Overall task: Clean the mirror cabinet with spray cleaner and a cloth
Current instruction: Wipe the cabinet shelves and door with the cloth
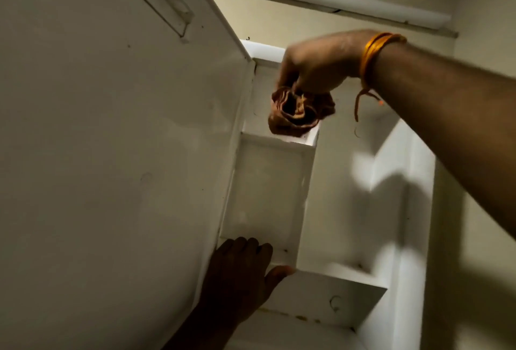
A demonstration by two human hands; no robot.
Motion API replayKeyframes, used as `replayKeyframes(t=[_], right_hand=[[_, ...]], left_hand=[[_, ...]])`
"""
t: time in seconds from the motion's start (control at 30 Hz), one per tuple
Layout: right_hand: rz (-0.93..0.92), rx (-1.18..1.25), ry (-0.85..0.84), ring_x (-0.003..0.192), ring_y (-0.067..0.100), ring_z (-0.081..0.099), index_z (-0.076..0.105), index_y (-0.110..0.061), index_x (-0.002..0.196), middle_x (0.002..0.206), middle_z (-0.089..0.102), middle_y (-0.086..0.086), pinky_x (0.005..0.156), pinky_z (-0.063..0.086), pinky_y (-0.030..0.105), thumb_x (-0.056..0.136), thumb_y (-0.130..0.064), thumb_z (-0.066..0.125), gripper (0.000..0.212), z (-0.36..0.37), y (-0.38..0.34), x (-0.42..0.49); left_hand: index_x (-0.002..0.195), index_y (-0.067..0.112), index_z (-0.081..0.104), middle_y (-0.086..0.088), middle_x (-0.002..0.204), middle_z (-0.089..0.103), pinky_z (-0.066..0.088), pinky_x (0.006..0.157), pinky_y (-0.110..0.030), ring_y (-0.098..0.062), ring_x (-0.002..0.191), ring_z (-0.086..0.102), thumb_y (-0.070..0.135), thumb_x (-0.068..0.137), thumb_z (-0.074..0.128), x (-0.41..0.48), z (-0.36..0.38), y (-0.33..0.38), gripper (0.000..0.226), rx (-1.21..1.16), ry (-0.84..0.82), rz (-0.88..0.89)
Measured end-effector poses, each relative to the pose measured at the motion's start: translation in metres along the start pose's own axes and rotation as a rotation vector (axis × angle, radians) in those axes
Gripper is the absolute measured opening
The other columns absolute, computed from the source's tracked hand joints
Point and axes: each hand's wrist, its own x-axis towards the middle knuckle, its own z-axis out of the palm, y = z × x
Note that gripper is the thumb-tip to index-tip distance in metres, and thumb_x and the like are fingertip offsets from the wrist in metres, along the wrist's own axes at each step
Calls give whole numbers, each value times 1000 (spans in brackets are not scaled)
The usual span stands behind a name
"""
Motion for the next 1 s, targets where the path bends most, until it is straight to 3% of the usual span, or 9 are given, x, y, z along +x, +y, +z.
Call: replayKeyframes(t=[0.1,0.2,0.3,0.4,0.5,0.7,0.8,0.9,1.0], right_hand=[[20,-9,377,87,24,66,68,-16,117,107,68,9,74,57,39,90,-4,60,31,2,-4,1],[25,-272,427,82,35,61,72,-16,106,99,66,14,64,47,37,83,-12,65,24,30,-14,9],[-31,-465,425,94,37,63,72,-12,100,101,68,12,62,41,36,91,-17,55,20,70,-7,21],[26,-466,363,100,33,60,72,-13,103,107,66,8,64,41,34,92,-17,54,21,97,17,33],[79,-443,289,97,32,64,72,-18,104,104,69,7,66,46,32,88,-20,57,22,96,19,39],[137,-408,76,92,34,59,64,-15,111,110,65,14,70,43,32,92,-21,49,25,91,2,32],[137,-313,-54,99,34,59,64,-13,114,115,64,14,76,47,32,92,-25,55,27,80,3,35],[83,-175,-200,93,25,61,69,-9,113,108,68,8,75,48,32,94,-26,60,26,57,6,35],[59,146,-264,96,18,65,73,-23,96,95,72,-1,80,51,31,96,-15,55,20,23,21,14]], left_hand=[[74,20,62,2,65,57,44,57,-30,-17,60,56,72,91,36,0,0,0,61,12,5,9],[72,21,60,2,63,55,41,56,-29,-17,58,54,72,92,35,1,0,0,60,29,29,16],[71,21,59,2,63,54,40,55,-30,-18,57,53,71,92,35,1,-2,0,60,42,48,20],[71,21,60,2,63,55,42,55,-30,-17,57,53,72,92,34,0,-1,-1,61,27,45,14],[71,21,59,3,63,54,41,56,-30,-17,58,52,72,92,35,-1,0,-1,60,30,58,5],[70,21,58,2,62,54,43,56,-31,-18,58,52,71,91,37,0,2,-2,59,17,57,15],[70,21,58,2,62,54,43,55,-31,-17,58,53,72,92,37,0,2,-2,59,21,38,18],[69,21,58,2,62,53,42,54,-31,-17,57,52,72,91,39,1,1,-2,58,37,61,19],[68,21,58,2,62,53,42,54,-30,-17,57,52,72,90,39,-1,2,-1,59,50,76,16]])
